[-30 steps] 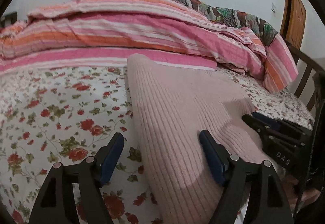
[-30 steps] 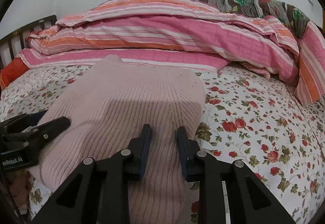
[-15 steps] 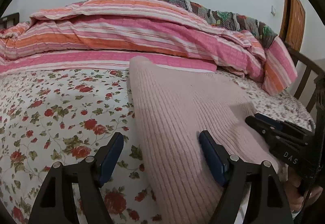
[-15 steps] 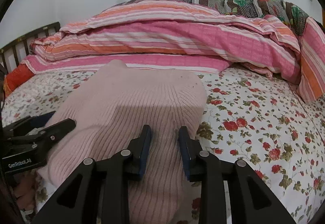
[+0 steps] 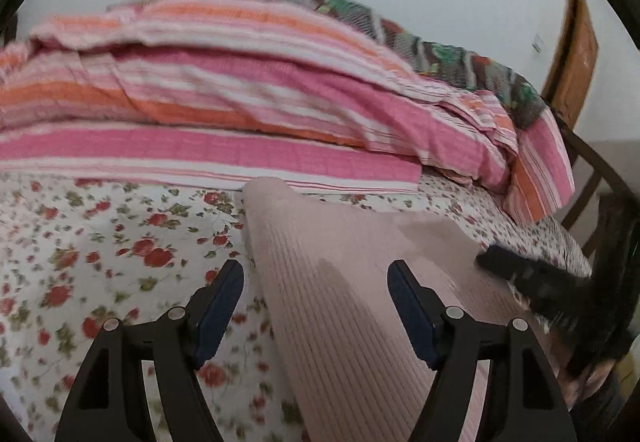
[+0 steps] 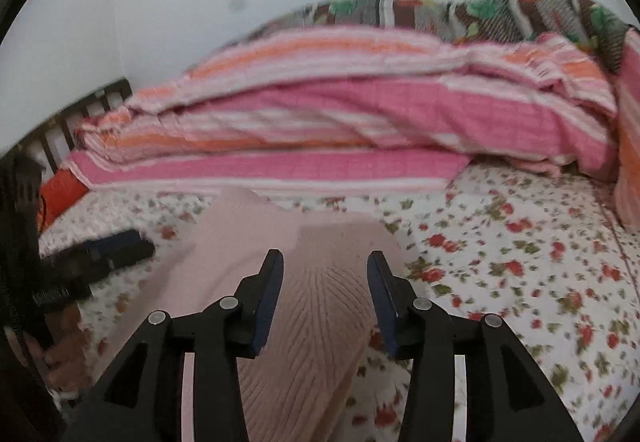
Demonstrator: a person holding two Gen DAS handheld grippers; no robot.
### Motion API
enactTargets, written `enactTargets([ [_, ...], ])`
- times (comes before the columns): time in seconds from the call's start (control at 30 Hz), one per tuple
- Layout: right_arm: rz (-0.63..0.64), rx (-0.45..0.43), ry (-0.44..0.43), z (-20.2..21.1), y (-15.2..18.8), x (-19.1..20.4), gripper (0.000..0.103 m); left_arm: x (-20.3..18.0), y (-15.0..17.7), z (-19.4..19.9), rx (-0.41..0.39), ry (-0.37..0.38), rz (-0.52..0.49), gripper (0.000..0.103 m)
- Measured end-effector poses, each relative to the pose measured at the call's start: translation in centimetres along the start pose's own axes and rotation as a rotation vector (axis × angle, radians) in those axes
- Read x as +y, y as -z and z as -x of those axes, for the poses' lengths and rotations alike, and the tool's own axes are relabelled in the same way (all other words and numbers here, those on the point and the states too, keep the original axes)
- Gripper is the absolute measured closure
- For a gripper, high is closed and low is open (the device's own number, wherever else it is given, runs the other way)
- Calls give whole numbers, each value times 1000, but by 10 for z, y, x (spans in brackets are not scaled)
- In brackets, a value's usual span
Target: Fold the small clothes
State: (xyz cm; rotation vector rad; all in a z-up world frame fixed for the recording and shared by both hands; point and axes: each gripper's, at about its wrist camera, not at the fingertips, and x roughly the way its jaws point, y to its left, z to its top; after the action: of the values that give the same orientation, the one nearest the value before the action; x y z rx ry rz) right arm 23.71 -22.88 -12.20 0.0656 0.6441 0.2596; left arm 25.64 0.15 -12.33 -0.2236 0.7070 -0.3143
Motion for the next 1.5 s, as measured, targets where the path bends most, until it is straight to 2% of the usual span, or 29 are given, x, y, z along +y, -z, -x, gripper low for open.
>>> enactTargets([
  [0.1, 5, 74, 80, -32, 16, -8, 64, 14, -3, -26, 63, -2, 52, 31],
  [0.2, -81, 65, 22, -35, 20, -26, 64, 27, -4, -49, 129, 43, 112, 37],
  [0.3, -104, 70, 2, -38, 23, -32, 64, 39, -12, -72, 158, 90, 188, 41],
  [0.37, -96, 62, 4, -38, 24, -31, 64, 42, -15, -86, 167, 101, 217, 60],
  [0.43, -88, 58, 11, -38, 24, -30, 64, 42, -17, -95, 160, 81, 223, 70],
  [0.47, -84, 56, 14, -38, 24, -28, 64, 41, -18, -97, 149, 72, 217, 71],
  [0.53, -80, 67, 25, -42, 23, -29, 64, 39, -21, -100, 140, 56, 200, 70],
  [0.57, -81, 69, 28, -42, 23, -29, 64, 38, -22, -100, 139, 41, 194, 63],
  [0.63, -85, 69, 25, -42, 22, -30, 64, 35, -23, -96, 131, -23, 164, 56],
  [0.77, -82, 68, 31, -42, 22, -30, 64, 13, -20, -76, 112, -89, 39, 58],
  [0.9, -92, 69, 24, -41, 22, -32, 60, -18, 2, -52, 121, -110, -75, 58],
  [1.0, -107, 70, 15, -37, 20, -33, 57, -30, 23, -30, 93, -127, -129, 57],
  [1.07, -102, 61, 18, -29, 17, -30, 57, -31, 31, -17, 77, -130, -127, 57],
  [1.2, 0, -25, 15, 6, 17, -4, 57, -35, 46, 6, 60, -119, -112, 57],
  [1.3, 87, -16, -6, 18, 32, 13, 57, -42, 57, 17, 43, -116, -120, 57],
  [1.37, 140, 10, 38, 18, 46, 18, 57, -43, 66, 23, 33, -101, -120, 56],
  [1.4, 143, 25, 52, 16, 53, 16, 57, -44, 68, 24, 29, -95, -116, 56],
  [1.5, -8, 53, -2, 20, 54, -6, 55, -43, 73, 30, 16, -84, -87, 55],
])
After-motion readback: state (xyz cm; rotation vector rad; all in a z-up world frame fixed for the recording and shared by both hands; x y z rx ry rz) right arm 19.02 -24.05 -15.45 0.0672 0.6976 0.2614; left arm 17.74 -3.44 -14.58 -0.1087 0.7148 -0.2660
